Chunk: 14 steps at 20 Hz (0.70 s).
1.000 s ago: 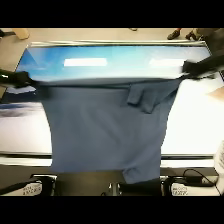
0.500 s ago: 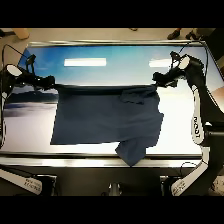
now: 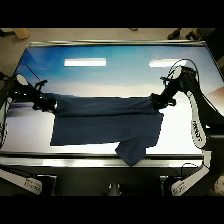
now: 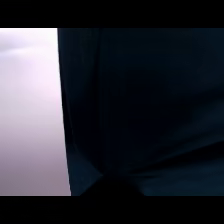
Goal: Fold the shirts.
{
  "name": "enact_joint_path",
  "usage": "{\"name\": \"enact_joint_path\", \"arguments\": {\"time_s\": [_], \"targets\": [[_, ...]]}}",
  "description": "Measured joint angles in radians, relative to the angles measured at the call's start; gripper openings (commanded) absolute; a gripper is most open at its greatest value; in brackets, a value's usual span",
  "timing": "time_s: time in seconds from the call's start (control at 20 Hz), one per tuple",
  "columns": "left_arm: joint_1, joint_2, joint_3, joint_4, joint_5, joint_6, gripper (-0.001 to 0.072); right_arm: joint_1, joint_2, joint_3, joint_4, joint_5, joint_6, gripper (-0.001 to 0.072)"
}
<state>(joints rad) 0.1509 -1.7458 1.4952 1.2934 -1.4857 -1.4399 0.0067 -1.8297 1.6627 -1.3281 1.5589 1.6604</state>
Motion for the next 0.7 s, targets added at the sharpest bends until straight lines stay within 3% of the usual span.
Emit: {"name": "enact_joint_path", "arguments": {"time_s": [0.05, 0.1, 0.2, 0.45, 0.6, 0.7], "targets": [[-0.002, 0.0, -0.018, -0.003, 0.005, -0.006, 0.0437, 0.005, 0.002, -0.021, 0.014, -0.018, 0.02, 0.0208], [-0.003, 0.001, -0.025, -0.008, 0.008, -0.012, 0.0475, 0.006, 0.006, -0.033, 0.027, -0.028, 0.035, 0.029], [0.008, 0.008, -0.01, -0.013, 0.001, -0.018, 0.0475, 0.0, 0.032, -0.038, 0.049, -0.02, 0.049, 0.0495], [0.097, 0.152, -0.065, 0.002, -0.031, -0.008, 0.0474, -0.1, 0.209, -0.129, 0.007, 0.076, 0.007, 0.0483], [0.15, 0.315, -0.33, 0.0, 0.028, 0.021, 0.0474, -0.14, 0.379, -0.362, -0.005, 0.004, -0.012, 0.0475], [0.166, 0.41, -0.519, -0.014, 0.082, 0.051, 0.0474, -0.152, 0.467, -0.504, 0.014, -0.066, -0.031, 0.0421]]}}
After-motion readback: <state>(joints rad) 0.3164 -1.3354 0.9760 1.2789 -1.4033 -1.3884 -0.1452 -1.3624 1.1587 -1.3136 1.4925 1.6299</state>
